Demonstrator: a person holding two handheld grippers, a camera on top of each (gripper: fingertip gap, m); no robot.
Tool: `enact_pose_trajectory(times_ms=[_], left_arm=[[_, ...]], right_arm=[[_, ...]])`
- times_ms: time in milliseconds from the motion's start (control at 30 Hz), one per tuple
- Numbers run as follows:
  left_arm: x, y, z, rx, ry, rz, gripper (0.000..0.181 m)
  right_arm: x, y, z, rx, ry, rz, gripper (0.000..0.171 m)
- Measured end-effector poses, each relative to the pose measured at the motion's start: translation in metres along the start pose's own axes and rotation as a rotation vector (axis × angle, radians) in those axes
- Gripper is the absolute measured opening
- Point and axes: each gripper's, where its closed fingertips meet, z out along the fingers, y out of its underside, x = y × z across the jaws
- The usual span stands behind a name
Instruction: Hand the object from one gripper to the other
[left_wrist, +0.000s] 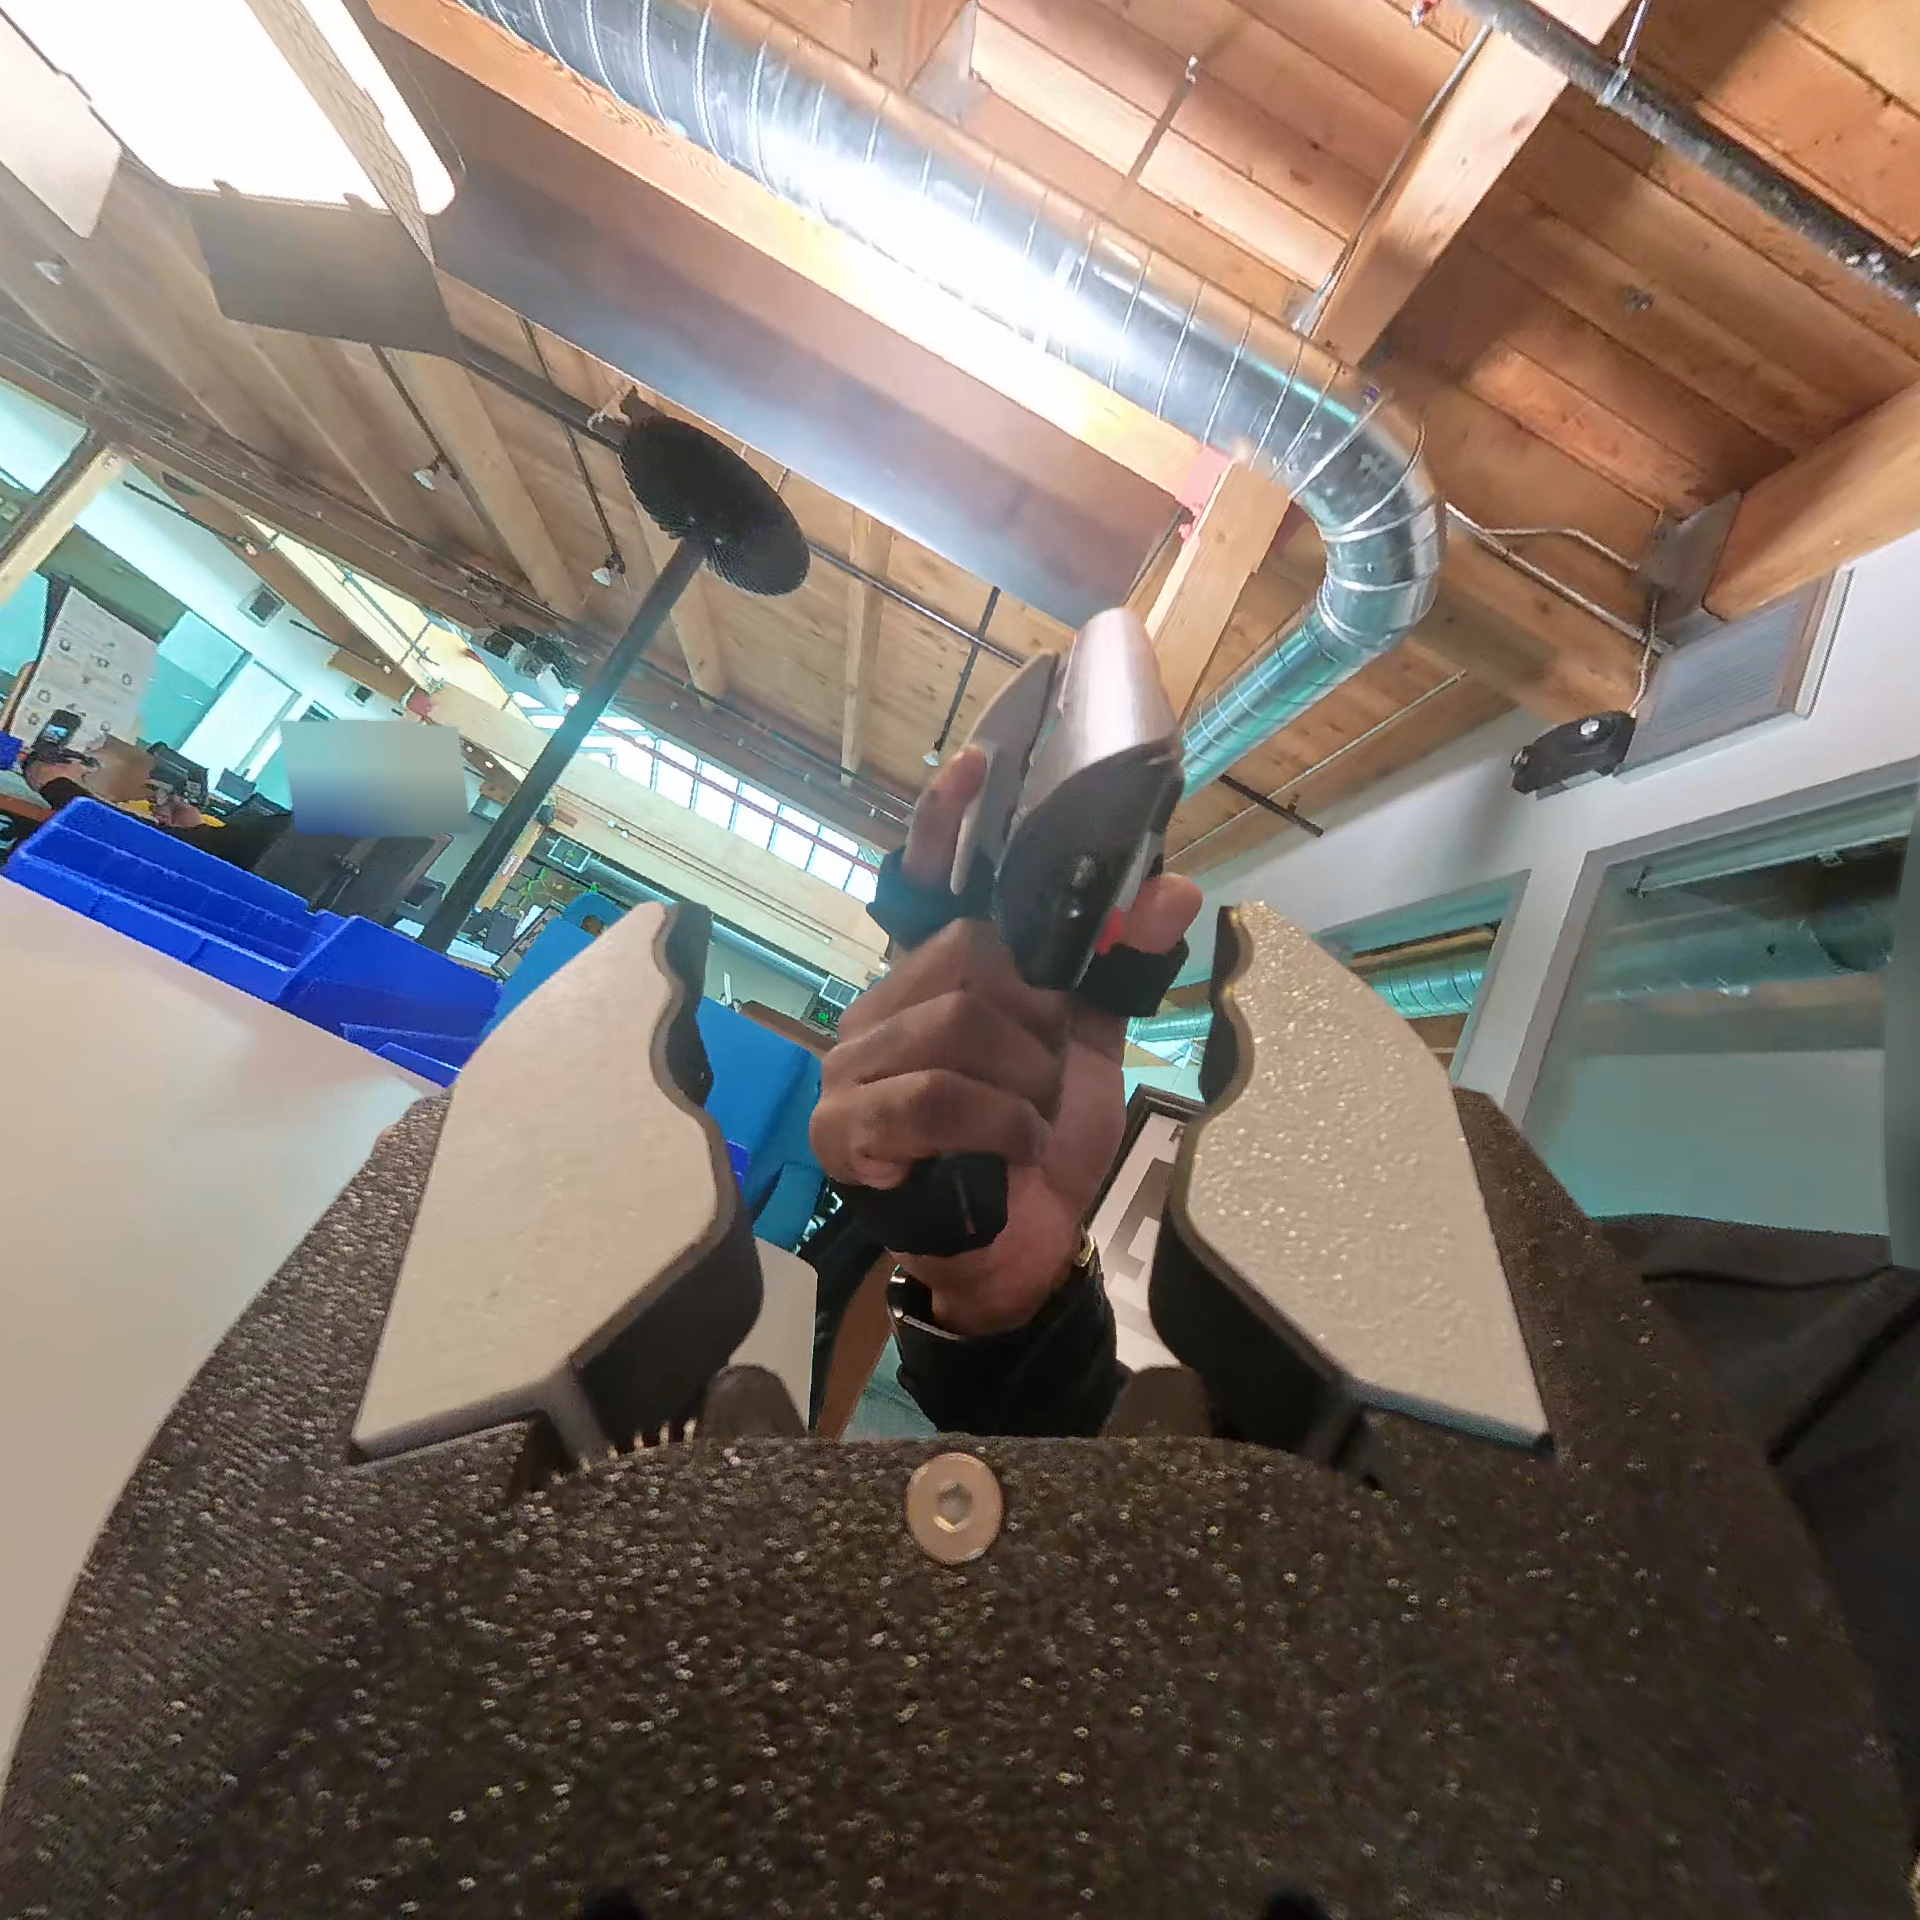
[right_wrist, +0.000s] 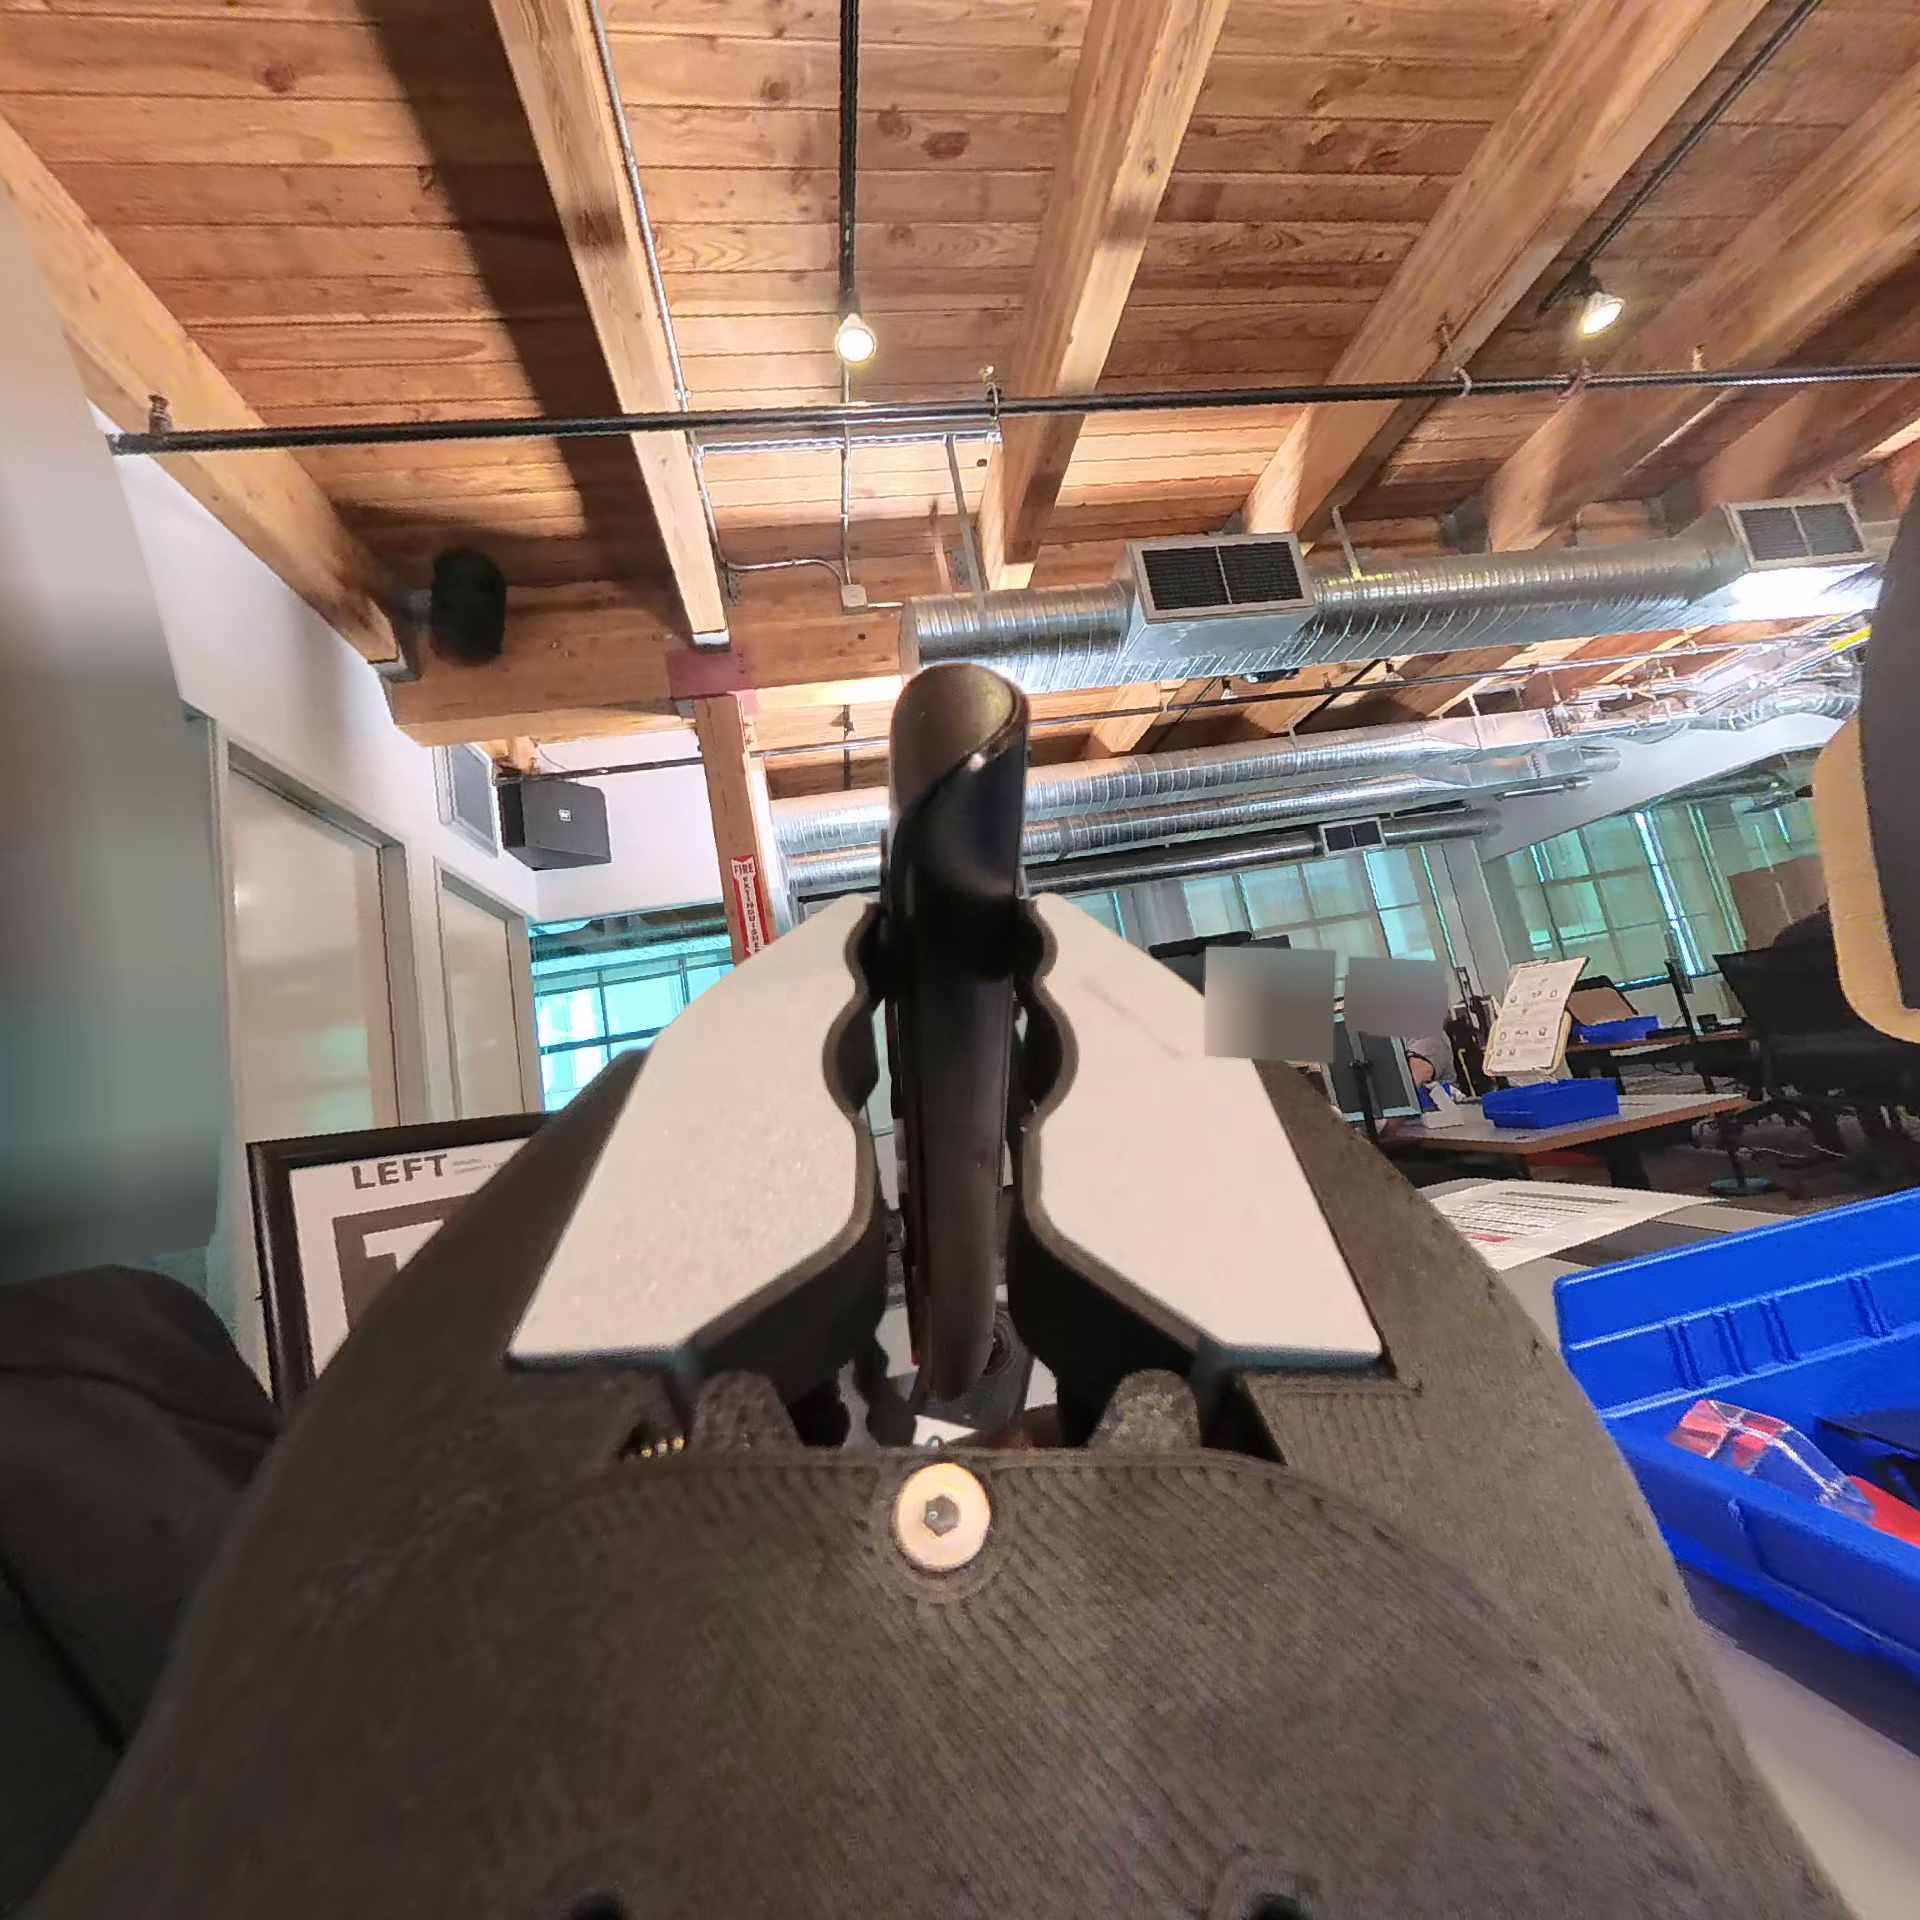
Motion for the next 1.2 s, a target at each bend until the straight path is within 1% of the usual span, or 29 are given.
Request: enact_pose_trajectory(times_ms=[100, 200, 233, 300, 367, 433, 533, 600, 667, 700, 800, 867, 967, 1033, 1100, 1200], left_arm=[[0.005, 0.007, 0.005, -0.011, 0.001, 0.017, 0.092], [0.01, 0.005, 0.009, 0.011, -0.013, 0.058, 0.086], [0.012, 0.003, 0.009, 0.022, -0.017, 0.069, 0.082], [0.018, -0.005, 0.007, 0.074, -0.016, 0.092, 0.069], [0.022, -0.016, 0.003, 0.119, -0.012, 0.113, 0.05], [0.02, -0.027, -0.002, 0.15, -0.035, 0.137, 0.044], [0.015, -0.033, -0.004, 0.088, -0.068, 0.16, 0.041], [0.012, -0.044, -0.007, 0.074, -0.108, 0.171, 0.039], [0.007, -0.053, -0.01, 0.047, -0.172, 0.189, 0.038], [0.005, -0.056, -0.011, 0.025, -0.199, 0.194, 0.039], [0.004, -0.062, -0.011, -0.02, -0.24, 0.185, 0.038], [0.0, -0.069, -0.016, -0.026, -0.297, 0.19, 0.036], [-0.008, -0.073, -0.022, -0.065, -0.33, 0.1, 0.034], [-0.024, -0.067, -0.028, -0.11, -0.396, 0.107, 0.033], [-0.042, -0.06, -0.035, -0.132, -0.476, 0.104, 0.033], [-0.043, -0.059, -0.034, -0.106, -0.46, 0.059, 0.033]], right_arm=[[-0.002, 0.003, 0.002, 0.011, 0.005, 0.028, 0.023], [-0.005, 0.016, 0.007, 0.011, 0.0, 0.071, 0.023], [-0.006, 0.022, 0.009, 0.001, -0.003, 0.084, 0.023], [-0.006, 0.038, 0.013, -0.033, -0.002, 0.1, 0.023], [-0.003, 0.051, 0.015, -0.072, 0.011, 0.101, 0.023], [0.0, 0.057, 0.015, -0.092, 0.021, 0.098, 0.024], [0.01, 0.063, 0.013, -0.146, 0.054, 0.086, 0.024], [0.022, 0.067, 0.009, -0.22, 0.122, 0.002, 0.027], [0.037, 0.074, 0.003, -0.33, 0.206, -0.152, 0.037], [0.041, 0.077, 0.0, -0.389, 0.226, -0.225, 0.044], [0.048, 0.081, -0.005, -0.503, 0.255, -0.371, 0.057], [0.056, 0.081, -0.012, -0.583, 0.299, -0.541, 0.058], [0.063, 0.09, -0.022, -0.729, 0.301, -0.739, 0.064], [0.067, 0.11, -0.03, -0.849, 0.277, -0.792, 0.067], [0.067, 0.135, -0.037, -0.963, 0.24, -0.781, 0.069], [0.06, 0.161, -0.043, -1.076, 0.18, -0.711, 0.069]])
